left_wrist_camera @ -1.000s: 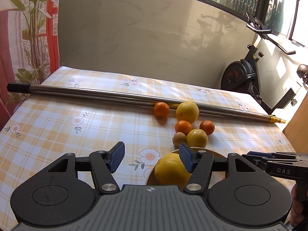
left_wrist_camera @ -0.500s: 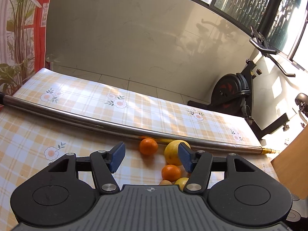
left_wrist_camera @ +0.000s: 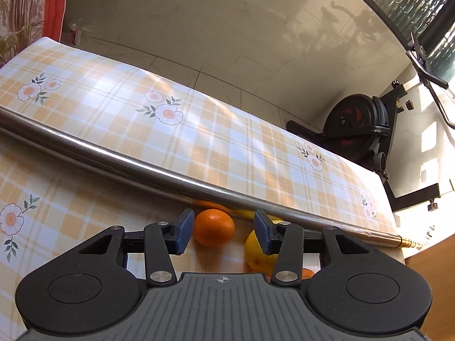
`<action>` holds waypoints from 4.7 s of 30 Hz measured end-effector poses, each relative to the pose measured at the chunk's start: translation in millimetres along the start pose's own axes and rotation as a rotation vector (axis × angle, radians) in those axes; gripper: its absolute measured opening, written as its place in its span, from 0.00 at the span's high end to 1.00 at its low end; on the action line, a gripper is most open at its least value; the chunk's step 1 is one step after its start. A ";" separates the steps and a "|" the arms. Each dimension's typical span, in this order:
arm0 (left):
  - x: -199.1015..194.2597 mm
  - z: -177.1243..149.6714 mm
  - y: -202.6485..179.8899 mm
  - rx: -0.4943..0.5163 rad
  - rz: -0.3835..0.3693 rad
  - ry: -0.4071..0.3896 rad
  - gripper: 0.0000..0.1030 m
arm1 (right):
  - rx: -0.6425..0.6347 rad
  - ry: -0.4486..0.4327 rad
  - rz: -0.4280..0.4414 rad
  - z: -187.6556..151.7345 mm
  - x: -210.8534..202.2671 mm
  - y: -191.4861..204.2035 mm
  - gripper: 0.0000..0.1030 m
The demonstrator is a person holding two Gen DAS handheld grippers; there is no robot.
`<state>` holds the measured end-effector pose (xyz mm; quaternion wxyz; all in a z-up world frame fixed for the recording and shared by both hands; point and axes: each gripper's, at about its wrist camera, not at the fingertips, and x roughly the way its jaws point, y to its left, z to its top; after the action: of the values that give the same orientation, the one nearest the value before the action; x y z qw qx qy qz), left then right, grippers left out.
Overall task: Organize fruits
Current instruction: 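Grasp an orange mandarin with the left tool, then grasp a mandarin with the right tool while the left tool carries its mandarin toward the plate, then lower both mandarins onto the white plate and open both tools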
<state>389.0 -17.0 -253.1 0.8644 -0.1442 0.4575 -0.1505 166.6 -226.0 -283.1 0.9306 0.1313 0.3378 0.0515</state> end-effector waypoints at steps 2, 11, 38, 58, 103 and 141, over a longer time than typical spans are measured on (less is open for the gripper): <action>8.1 -0.5 0.3 -0.003 0.011 0.011 0.53 | 0.004 0.003 -0.002 -0.7 1.7 -1.6 0.71; 24.5 -2.9 3.5 -0.018 0.014 0.027 0.53 | 0.024 0.012 -0.005 -1.8 6.3 -5.9 0.71; -56.5 -35.7 2.6 0.209 -0.019 -0.081 0.61 | -0.066 -0.001 -0.018 3.3 19.1 2.8 0.71; -121.8 -71.3 3.4 0.255 -0.047 -0.164 0.61 | -0.193 0.028 -0.006 31.1 84.0 27.9 0.64; -63.8 -122.1 -47.4 0.576 -0.032 0.059 0.61 | -0.051 -0.009 0.053 -13.8 -5.3 13.4 0.68; -194.0 -144.1 11.5 0.318 0.111 -0.242 0.53 | -0.085 0.089 0.224 -44.5 -51.8 98.0 0.68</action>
<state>166.2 53.5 -190.3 0.9320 0.0025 0.3281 -0.1543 97.6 -132.1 -256.7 0.9078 0.1260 0.3596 0.1754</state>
